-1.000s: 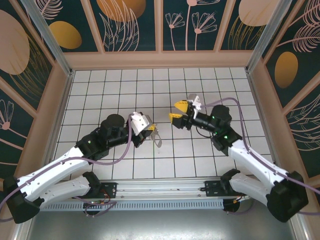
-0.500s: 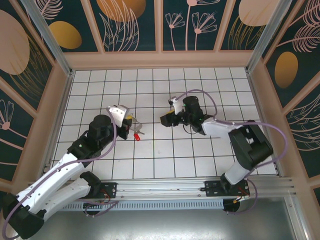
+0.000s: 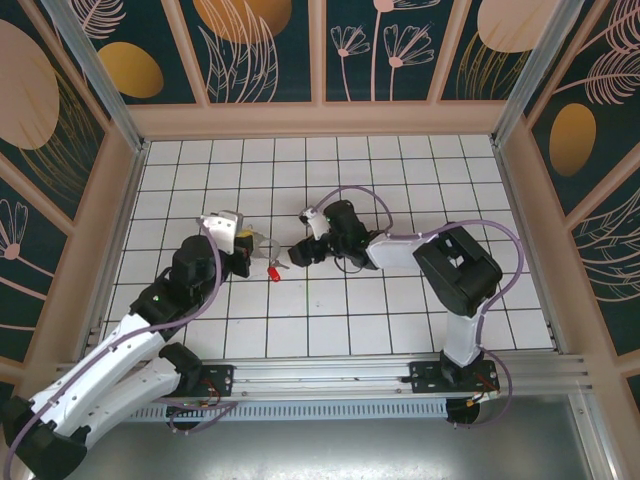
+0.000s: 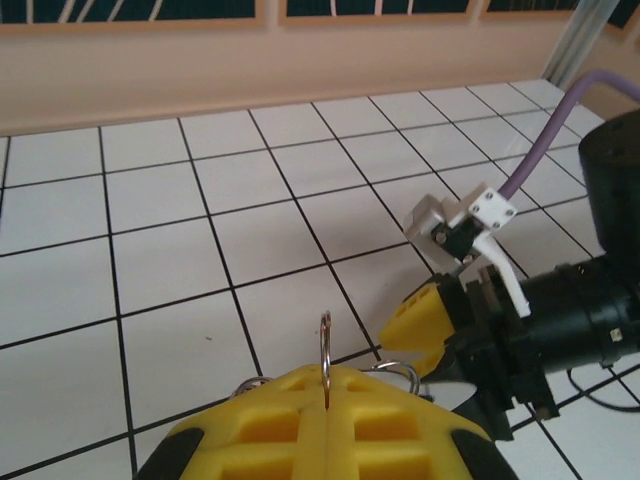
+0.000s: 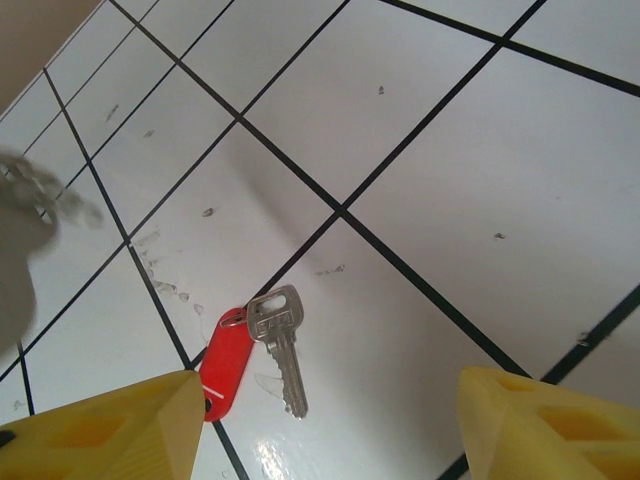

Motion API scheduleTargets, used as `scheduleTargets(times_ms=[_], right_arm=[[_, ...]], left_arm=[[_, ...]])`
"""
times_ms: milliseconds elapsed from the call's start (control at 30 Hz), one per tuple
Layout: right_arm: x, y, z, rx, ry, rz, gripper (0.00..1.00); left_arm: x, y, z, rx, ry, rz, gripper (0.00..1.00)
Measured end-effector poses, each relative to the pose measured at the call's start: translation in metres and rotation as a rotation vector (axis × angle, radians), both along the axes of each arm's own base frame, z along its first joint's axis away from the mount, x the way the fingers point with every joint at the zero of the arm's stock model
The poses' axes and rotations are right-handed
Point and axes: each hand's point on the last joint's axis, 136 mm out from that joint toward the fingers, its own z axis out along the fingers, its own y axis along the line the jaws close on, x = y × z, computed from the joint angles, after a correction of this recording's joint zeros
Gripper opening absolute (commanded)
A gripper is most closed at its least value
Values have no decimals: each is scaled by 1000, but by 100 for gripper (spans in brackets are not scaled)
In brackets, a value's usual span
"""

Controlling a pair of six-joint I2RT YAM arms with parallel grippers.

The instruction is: Put the keys on the keyring

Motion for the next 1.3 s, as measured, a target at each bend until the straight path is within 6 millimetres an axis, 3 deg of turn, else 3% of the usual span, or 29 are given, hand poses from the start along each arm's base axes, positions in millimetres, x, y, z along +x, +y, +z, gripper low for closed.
scheduleTargets(times_ms=[300,667,967,1300], right_arm=[[2,16,-6,-23,-30,-13,70],[-5,36,-27,-55,-21,14,71],[-11,58,-27,-83,-78,24,76],[-10,63,-42,-196,-157,4,75]], left_arm=[[-6,19,-2,-3,-18,70,0],[-15,36,-3,-30,-16,128,0],[-20,43,-5,-45,-21,149,0],[-23,45,-7,-53,-21,151,0]])
